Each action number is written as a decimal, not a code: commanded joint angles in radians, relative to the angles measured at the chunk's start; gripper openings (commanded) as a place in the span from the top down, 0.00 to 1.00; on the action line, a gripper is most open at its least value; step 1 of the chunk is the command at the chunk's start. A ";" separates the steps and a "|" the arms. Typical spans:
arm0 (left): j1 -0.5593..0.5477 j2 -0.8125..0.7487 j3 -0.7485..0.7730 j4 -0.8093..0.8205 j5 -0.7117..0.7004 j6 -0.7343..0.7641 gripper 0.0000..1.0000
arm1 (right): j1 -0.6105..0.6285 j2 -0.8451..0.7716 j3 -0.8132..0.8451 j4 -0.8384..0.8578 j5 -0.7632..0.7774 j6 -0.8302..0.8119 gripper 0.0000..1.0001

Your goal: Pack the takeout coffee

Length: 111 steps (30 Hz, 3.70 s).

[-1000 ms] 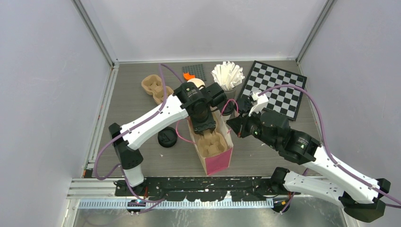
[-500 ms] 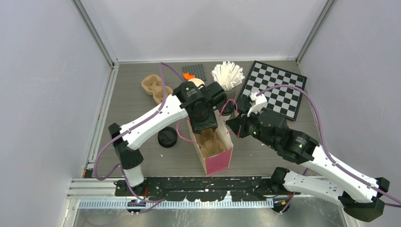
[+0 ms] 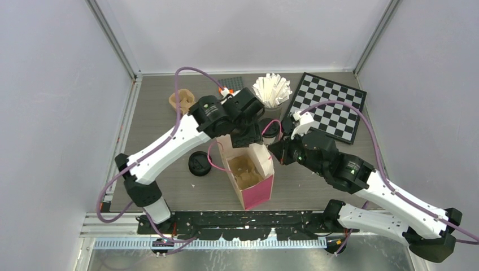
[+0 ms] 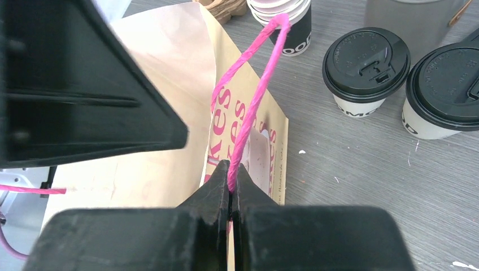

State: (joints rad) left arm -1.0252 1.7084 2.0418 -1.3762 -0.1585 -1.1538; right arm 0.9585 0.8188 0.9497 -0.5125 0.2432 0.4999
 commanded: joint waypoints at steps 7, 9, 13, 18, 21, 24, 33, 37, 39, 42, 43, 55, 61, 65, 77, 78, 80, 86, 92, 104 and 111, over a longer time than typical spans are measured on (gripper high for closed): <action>0.084 -0.236 -0.147 0.304 0.069 0.198 0.52 | 0.001 0.061 0.122 -0.097 0.032 0.034 0.75; 0.133 -0.246 -0.122 0.265 0.089 0.236 0.51 | 0.000 0.083 0.165 -0.139 0.042 0.079 0.60; 0.194 -0.252 -0.044 0.126 0.101 0.342 0.49 | 0.002 0.125 0.235 -0.222 0.022 0.167 0.47; 0.243 -0.281 -0.021 0.051 0.042 0.481 0.46 | 0.002 0.221 0.379 -0.353 -0.019 0.155 0.35; 0.261 -0.271 -0.004 0.034 0.029 0.555 0.45 | 0.002 0.257 0.438 -0.407 -0.058 0.120 0.32; 0.268 -0.238 0.020 0.044 0.037 0.604 0.45 | 0.001 0.243 0.448 -0.419 -0.112 0.071 0.20; 0.289 -0.113 0.004 0.091 0.134 0.767 0.45 | 0.002 0.101 0.424 -0.364 -0.156 -0.028 0.14; 0.289 -0.067 -0.017 0.063 0.122 0.797 0.45 | 0.001 0.108 0.431 -0.346 -0.155 -0.054 0.14; 0.290 -0.055 -0.024 0.044 0.101 0.817 0.44 | 0.002 0.124 0.438 -0.346 -0.154 -0.065 0.14; 0.297 -0.061 -0.070 0.053 0.076 0.840 0.44 | 0.001 0.138 0.438 -0.337 -0.141 -0.048 0.14; 0.302 -0.064 -0.089 0.061 0.073 0.848 0.44 | 0.001 0.140 0.434 -0.328 -0.141 -0.037 0.14; 0.340 -0.076 -0.128 0.070 0.128 0.896 0.64 | 0.001 0.196 0.454 -0.310 -0.110 -0.037 0.14; 0.340 -0.084 -0.084 0.059 0.153 0.806 0.91 | 0.000 0.245 0.511 -0.383 -0.050 0.001 0.15; 0.339 -0.080 -0.068 0.042 0.192 0.693 1.00 | 0.002 0.258 0.550 -0.448 0.010 0.034 0.15; 0.340 -0.254 -0.285 0.135 0.118 0.338 1.00 | 0.001 0.258 0.578 -0.580 0.079 0.154 0.17; 0.341 -0.273 -0.308 0.146 0.117 0.320 1.00 | 0.002 0.258 0.577 -0.591 0.084 0.165 0.18; 0.341 -0.307 -0.346 0.165 0.122 0.289 0.96 | 0.001 0.258 0.577 -0.621 0.093 0.188 0.20; 0.341 -0.344 -0.397 0.179 0.140 0.269 0.64 | 0.001 0.253 0.558 -0.668 0.148 0.231 0.28; 0.340 -0.343 -0.387 0.150 0.153 0.290 0.59 | 0.001 0.281 0.539 -0.607 0.106 0.229 0.51; 0.341 -0.311 -0.360 0.132 0.222 0.350 0.82 | 0.002 0.390 0.561 -0.709 0.111 0.278 0.78; 0.341 -0.287 -0.227 0.058 0.251 0.335 1.00 | 0.000 0.486 0.799 -0.884 0.141 0.246 1.00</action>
State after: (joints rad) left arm -0.6899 1.4197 1.7119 -1.2827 0.0505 -0.8196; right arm 0.9585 1.2793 1.6012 -1.2984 0.3481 0.7525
